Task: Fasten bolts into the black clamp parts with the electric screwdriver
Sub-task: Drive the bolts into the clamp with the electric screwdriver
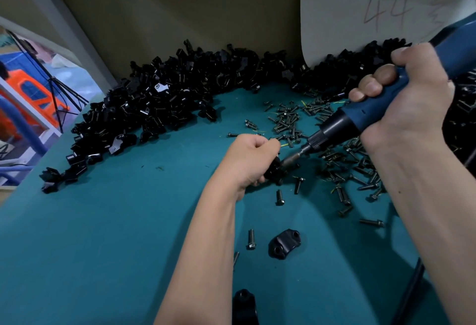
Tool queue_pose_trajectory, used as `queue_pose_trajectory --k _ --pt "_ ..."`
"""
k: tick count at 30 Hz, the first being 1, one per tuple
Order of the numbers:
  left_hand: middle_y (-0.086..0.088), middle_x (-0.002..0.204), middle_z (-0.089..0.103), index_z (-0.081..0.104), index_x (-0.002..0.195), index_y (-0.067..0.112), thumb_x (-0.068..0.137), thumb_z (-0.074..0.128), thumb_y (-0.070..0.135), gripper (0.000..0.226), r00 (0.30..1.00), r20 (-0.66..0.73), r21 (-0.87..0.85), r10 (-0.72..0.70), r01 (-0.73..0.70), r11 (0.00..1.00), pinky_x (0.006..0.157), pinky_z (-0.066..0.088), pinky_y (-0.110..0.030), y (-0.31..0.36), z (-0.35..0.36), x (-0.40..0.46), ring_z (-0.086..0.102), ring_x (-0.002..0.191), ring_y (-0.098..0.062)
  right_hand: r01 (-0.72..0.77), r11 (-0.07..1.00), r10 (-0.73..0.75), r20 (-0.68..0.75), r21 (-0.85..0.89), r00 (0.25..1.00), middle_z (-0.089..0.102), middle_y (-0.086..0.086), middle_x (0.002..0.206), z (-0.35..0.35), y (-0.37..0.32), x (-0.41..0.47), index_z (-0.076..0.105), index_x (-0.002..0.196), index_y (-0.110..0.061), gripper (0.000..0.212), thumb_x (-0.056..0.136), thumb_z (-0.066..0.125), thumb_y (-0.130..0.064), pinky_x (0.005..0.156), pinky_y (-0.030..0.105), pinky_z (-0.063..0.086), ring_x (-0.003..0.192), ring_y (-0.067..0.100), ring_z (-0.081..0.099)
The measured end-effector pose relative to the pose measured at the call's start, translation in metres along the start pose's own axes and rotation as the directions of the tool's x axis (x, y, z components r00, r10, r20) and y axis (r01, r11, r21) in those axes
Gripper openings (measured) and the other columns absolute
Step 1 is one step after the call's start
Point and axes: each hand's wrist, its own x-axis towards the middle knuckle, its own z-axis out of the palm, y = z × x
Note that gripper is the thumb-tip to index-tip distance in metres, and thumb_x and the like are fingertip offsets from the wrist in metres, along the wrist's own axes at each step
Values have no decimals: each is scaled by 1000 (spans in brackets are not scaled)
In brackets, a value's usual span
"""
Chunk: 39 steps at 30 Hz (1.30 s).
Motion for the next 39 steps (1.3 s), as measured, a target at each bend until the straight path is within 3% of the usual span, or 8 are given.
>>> queue_pose_trajectory --k 5,12,16,24,32,39 --pt "1 52 47 55 77 15 91 54 20 15 1000 -6 -63 -26 26 998 38 26 -15 -3 0 2 40 39 -14 21 1000 -21 -13 -13 1000 39 0 60 2 3 -2 38 79 -15 23 89 55 -4 52 27 37 49 15 37" --pt "-4 58 43 52 79 15 92 52 22 15 998 -10 -102 -59 58 993 40 25 -18 -3 1 2 40 39 -15 91 994 -87 68 -56 994 40 3 60 9 1 -5 36 93 -10 21 86 55 -2 52 30 37 48 17 38" --pt "-3 56 42 54 81 14 92 50 19 14 999 21 -106 -46 48 993 39 25 -18 -4 0 1 39 39 -15 105 993 -97 133 -49 986 39 2 58 13 0 -9 39 78 -13 20 84 55 -2 51 29 36 46 17 37" --pt "2 48 47 54 73 15 92 50 15 19 998 43 -123 -38 43 992 36 25 -17 -4 -2 0 41 37 -13 -19 1000 20 3 -25 1000 39 -1 62 2 5 -3 41 81 -15 20 93 55 -7 51 27 37 50 14 37" --pt "3 48 50 56 77 13 90 50 14 15 996 69 -149 -51 61 987 34 26 -18 -4 -3 -2 41 37 -12 -58 998 58 31 11 998 45 -3 63 2 7 -4 45 89 -17 29 95 72 -28 51 26 40 50 11 41" --pt "3 46 50 53 69 16 91 50 13 22 997 59 -160 -58 67 985 34 26 -18 -4 -2 -1 41 37 -12 -36 999 36 3 1 999 42 -2 61 0 7 -1 40 83 -16 23 95 59 -11 51 27 39 49 12 40"
